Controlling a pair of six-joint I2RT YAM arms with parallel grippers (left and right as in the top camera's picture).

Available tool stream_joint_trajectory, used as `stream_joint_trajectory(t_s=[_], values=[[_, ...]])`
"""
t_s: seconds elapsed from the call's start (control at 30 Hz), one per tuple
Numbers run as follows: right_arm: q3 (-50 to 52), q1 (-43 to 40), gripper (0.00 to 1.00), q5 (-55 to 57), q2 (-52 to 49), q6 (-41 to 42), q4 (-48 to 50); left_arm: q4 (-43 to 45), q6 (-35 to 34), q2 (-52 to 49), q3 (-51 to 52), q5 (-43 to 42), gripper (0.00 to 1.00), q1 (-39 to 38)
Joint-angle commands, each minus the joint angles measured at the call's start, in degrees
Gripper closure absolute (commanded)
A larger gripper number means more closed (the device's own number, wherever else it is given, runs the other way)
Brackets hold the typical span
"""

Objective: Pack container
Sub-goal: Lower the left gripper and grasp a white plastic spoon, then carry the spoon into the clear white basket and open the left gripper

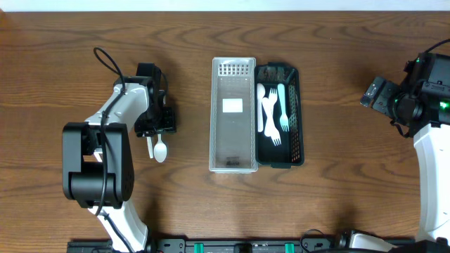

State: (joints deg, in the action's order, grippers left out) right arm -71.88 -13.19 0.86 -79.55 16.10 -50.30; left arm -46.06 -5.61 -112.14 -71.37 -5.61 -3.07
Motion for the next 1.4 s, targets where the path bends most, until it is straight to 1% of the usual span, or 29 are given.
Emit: stream_joint_trajectory(t_s=[0.0,0.1,0.3,0.47,0.57,0.63,0.67,0.87,1.03,1.17,1.23,1.3,1.37], values=[[0.44,-0.31,0.01,-0.22,-0.35,-0.07,-0.09,0.57,2.01,-1.36,-0.31,0.24,0.43,-0.02],[0.44,-0.28,0.01,-0.22,-0.35,-0.07,-0.11,0.76,2.01,-2.43,-0.22,0.24,0.48,-0.02],[0.44,-0.28,0.01,-0.22,-0.35,-0.09,-0.57,0.68,1.99,-3.26,-0.22,0.22,0.65,-0.02],[0.44,-0.28,0.01,-0.22,-0.35,-0.09,-0.57,-0.39,1.97,-3.15,-0.24,0.22,0.7,-0.02],[0.44,-0.31,0.01,-0.24,-0.35,-0.07,-0.72,-1.44,1.97,-2.75,-0.24,0.22,0.85,-0.02],[0.44,-0.31,0.01,-0.22,-0.35,-0.07,-0.7,-1.97,1.97,-1.97,-0.28,0.22,0.92,-0.02],[0.44,-0.31,0.01,-0.22,-0.35,-0.07,-0.7,-2.32,1.97,-1.25,-0.37,0.22,0.94,-0.02],[0.44,-0.28,0.01,-0.24,-0.35,-0.07,-0.7,-4.57,1.9,5.03,-2.29,0.22,0.94,-0.09],[0.44,-0.28,0.01,-0.24,-0.35,-0.07,-0.72,-9.33,1.64,15.08,-7.32,0.2,0.94,-2.01],[0.44,-0.28,0.01,-0.24,-0.35,-0.07,-0.7,-7.74,-0.2,23.96,-9.22,-0.02,0.94,-6.38],[0.44,-0.28,0.01,-0.24,-0.35,-0.07,-0.68,-5.97,-2.89,27.41,-9.22,-0.02,0.94,-9.46],[0.44,-0.28,0.01,-0.24,-0.35,-0.07,-0.7,-4.52,-5.29,29.31,-9.22,0.0,0.94,-12.66],[0.44,-0.28,0.01,-0.24,-0.35,-0.07,-0.76,-3.69,-6.27,29.62,-9.22,0.02,0.94,-15.39]])
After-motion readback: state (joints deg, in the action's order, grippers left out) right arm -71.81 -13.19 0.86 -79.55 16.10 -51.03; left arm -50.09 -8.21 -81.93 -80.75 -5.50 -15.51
